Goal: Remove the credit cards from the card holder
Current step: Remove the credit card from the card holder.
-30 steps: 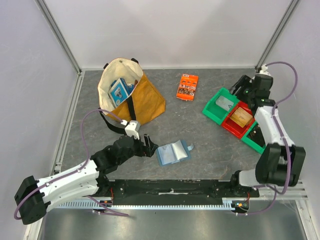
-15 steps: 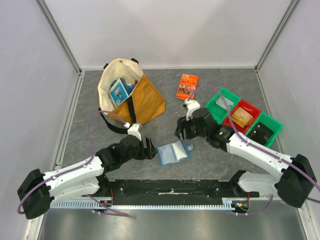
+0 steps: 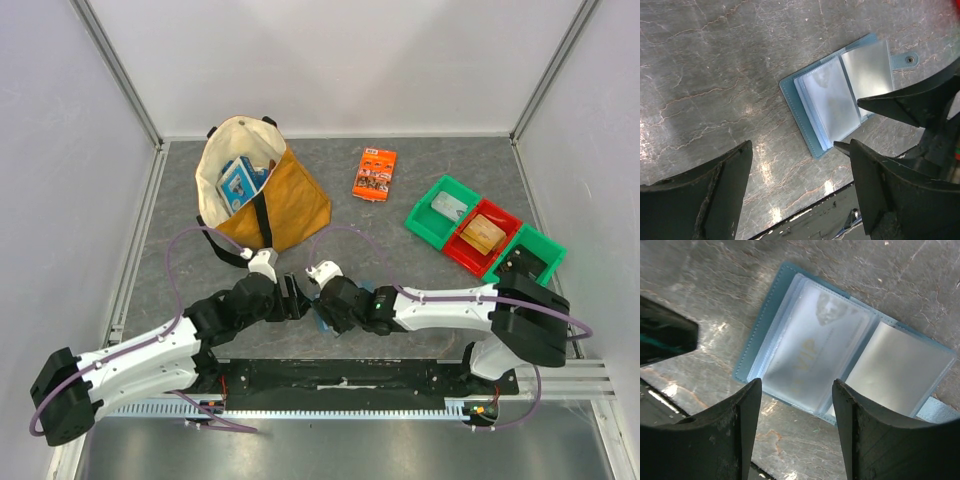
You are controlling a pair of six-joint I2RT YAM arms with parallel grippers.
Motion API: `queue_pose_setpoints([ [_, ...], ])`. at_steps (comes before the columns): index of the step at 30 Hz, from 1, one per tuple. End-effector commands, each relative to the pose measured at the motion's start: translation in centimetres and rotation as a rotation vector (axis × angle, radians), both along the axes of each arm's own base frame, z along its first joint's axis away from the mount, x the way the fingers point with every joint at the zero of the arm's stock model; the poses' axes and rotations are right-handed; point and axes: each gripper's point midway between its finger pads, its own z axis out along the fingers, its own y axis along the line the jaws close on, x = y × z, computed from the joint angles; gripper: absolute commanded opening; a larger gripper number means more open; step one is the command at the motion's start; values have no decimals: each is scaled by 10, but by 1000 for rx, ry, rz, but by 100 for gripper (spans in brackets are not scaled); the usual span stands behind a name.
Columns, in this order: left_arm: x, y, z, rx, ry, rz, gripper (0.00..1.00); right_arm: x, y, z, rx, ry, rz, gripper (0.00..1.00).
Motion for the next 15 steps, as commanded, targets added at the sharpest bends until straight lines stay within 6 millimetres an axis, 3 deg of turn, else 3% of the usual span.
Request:
queue_pose_setpoints([
  [1, 1, 3, 1, -25, 6, 43, 84, 13, 8, 1, 6, -53, -44, 65],
  [7, 1, 2, 0, -20, 14, 38, 83, 9, -1, -19, -51, -29, -44, 59],
  [10, 1, 0, 0, -19, 18, 28, 83, 10, -6, -23, -74, -36, -53, 51],
  [15, 0, -12, 6, -53, 17, -11, 83, 14, -8, -18, -65, -51, -58, 24],
])
